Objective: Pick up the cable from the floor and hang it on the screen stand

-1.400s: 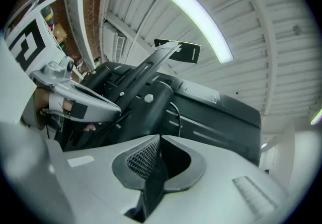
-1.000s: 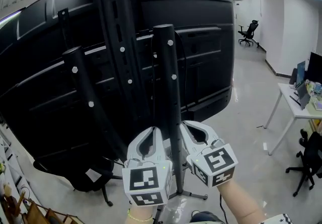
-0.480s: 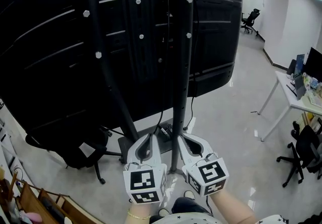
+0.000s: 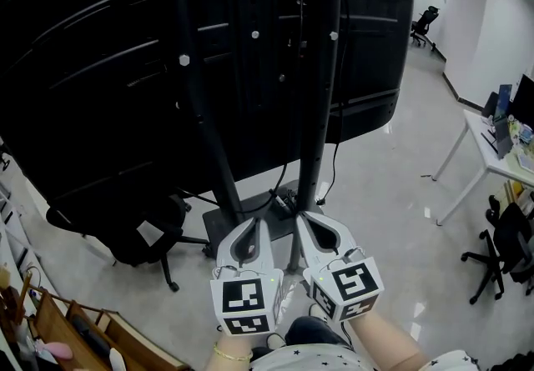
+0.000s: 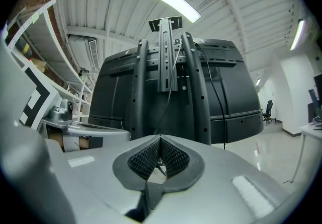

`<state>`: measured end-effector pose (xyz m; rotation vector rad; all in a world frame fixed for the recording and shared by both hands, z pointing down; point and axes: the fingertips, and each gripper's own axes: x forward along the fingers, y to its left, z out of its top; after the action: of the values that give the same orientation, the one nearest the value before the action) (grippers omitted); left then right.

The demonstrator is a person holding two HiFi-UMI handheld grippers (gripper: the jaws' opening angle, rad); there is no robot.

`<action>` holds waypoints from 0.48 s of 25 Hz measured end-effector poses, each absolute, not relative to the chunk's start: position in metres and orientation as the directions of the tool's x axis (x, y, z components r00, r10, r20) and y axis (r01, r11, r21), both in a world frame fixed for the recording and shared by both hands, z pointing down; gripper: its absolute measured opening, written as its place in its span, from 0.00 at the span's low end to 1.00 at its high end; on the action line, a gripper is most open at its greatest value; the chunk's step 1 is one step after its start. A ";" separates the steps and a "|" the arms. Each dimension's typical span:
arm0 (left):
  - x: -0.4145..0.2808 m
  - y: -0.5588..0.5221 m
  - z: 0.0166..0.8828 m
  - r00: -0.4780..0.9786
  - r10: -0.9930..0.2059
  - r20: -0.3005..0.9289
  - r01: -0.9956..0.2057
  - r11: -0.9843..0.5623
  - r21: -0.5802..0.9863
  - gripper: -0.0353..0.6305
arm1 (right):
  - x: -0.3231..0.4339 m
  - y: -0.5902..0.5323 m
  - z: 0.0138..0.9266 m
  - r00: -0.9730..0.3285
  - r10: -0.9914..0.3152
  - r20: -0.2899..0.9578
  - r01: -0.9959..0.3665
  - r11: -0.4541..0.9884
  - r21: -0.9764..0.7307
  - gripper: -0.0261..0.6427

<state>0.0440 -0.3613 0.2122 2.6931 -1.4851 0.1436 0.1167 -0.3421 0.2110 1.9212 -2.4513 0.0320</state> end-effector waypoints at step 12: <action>0.037 -0.361 0.214 0.544 -0.831 0.120 -0.838 -0.545 0.022 0.06 | 0.105 -0.343 0.206 -0.243 -0.970 0.022 -0.970 0.243 0.010 0.04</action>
<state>0.0368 -0.3613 0.2137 2.6923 -1.4580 0.1467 0.1054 -0.3434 0.2061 1.9184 -2.4580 0.0089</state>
